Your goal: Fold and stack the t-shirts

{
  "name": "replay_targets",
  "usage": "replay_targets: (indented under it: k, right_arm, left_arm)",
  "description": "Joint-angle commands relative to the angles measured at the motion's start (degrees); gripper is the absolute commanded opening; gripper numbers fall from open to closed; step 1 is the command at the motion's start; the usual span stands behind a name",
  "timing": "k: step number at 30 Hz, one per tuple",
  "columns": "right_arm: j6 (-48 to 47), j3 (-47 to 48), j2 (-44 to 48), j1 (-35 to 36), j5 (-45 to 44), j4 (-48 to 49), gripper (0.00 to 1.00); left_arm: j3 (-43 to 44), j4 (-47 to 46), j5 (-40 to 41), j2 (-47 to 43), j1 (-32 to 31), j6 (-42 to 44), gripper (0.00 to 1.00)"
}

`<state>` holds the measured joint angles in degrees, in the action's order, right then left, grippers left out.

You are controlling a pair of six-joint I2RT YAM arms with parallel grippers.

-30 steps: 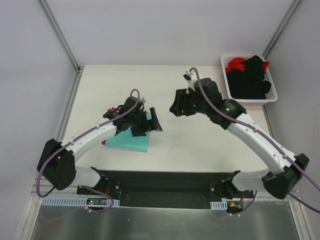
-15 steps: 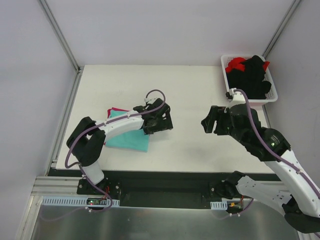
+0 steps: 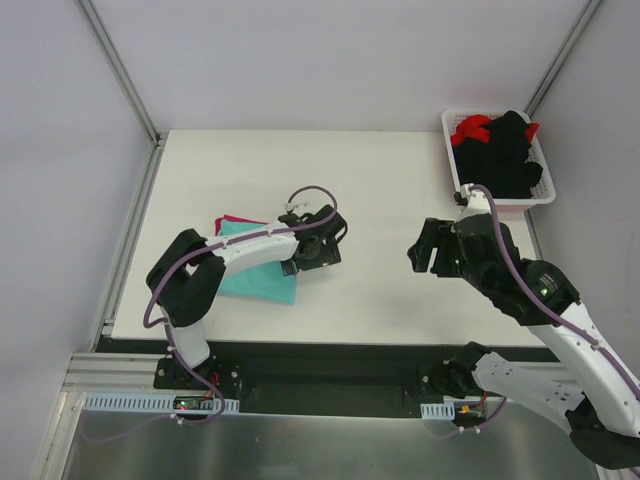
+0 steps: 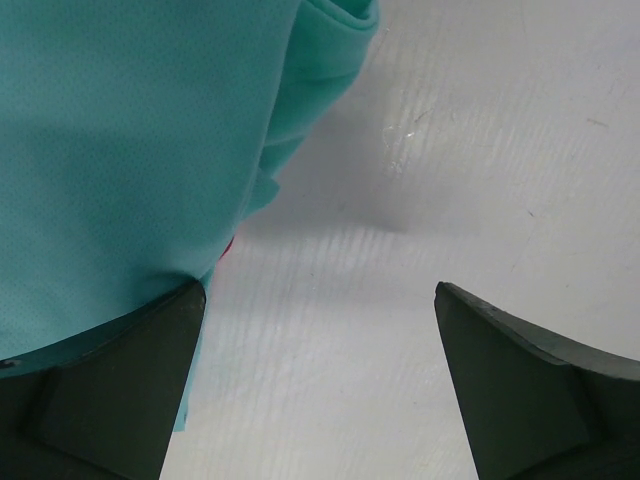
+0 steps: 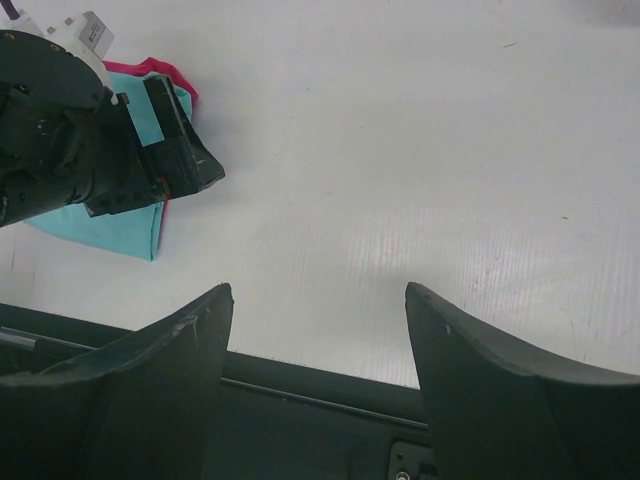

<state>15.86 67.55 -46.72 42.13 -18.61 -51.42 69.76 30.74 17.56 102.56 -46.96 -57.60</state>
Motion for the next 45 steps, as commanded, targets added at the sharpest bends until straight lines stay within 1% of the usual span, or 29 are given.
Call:
replay_targets:
  k: [1, 3, 4, 7, 12, 14, 18, 27, 33, 36, 45]
  right_arm:
    - [0.58, 0.21, 0.22, -0.03, -0.64, -0.96, 0.73]
    - [0.49, 0.21, 0.57, -0.03, -0.81, -1.14, 0.73]
    - [0.58, 0.30, 0.66, -0.03, -0.90, -1.14, 0.73]
    - [0.49, 0.30, 1.19, -0.03, -1.25, -1.49, 0.73]
    - [0.40, 0.92, 1.98, -0.03, -1.34, -2.19, 0.73]
    - [0.23, 1.62, 2.24, -0.12, -1.51, -3.07, 0.73]
    - [-0.21, 2.94, 3.03, 0.06, -2.48, -4.65, 0.73]
    - [0.05, 2.50, 4.71, -0.03, -3.19, -5.97, 0.74]
    - [0.23, 2.50, 4.62, 0.06, -2.75, -5.89, 0.74]
    - [0.31, 2.59, 4.79, -0.03, -2.48, -5.97, 0.74]
    - [0.93, 2.50, 4.18, -0.03, -1.69, -5.62, 0.74]
  left_arm:
    - [4.58, 3.00, 1.86, 0.36, -2.43, -1.02, 0.99]
    - [7.13, 4.84, 2.30, 0.97, -3.66, -0.58, 0.99]
    - [10.28, 6.86, 2.82, 1.23, -4.10, -0.41, 0.99]
    - [16.00, 9.24, 4.84, 3.16, -5.86, 1.09, 0.99]
    - [20.32, 9.95, 8.01, 9.40, -6.39, 3.64, 0.99]
    - [22.61, 9.86, 8.01, 12.73, -6.13, 4.95, 0.99]
    - [24.55, 9.25, 7.93, 15.56, -5.42, 6.27, 0.99]
    - [19.63, 4.59, 5.21, 12.66, 0.02, 10.93, 0.99]
    - [12.70, -0.24, 1.25, 9.33, 4.32, 11.46, 0.99]
    - [7.43, -2.52, 0.20, 7.30, 5.73, 11.55, 0.99]
    - [2.58, -3.58, 0.72, 3.08, 7.84, 13.57, 0.99]
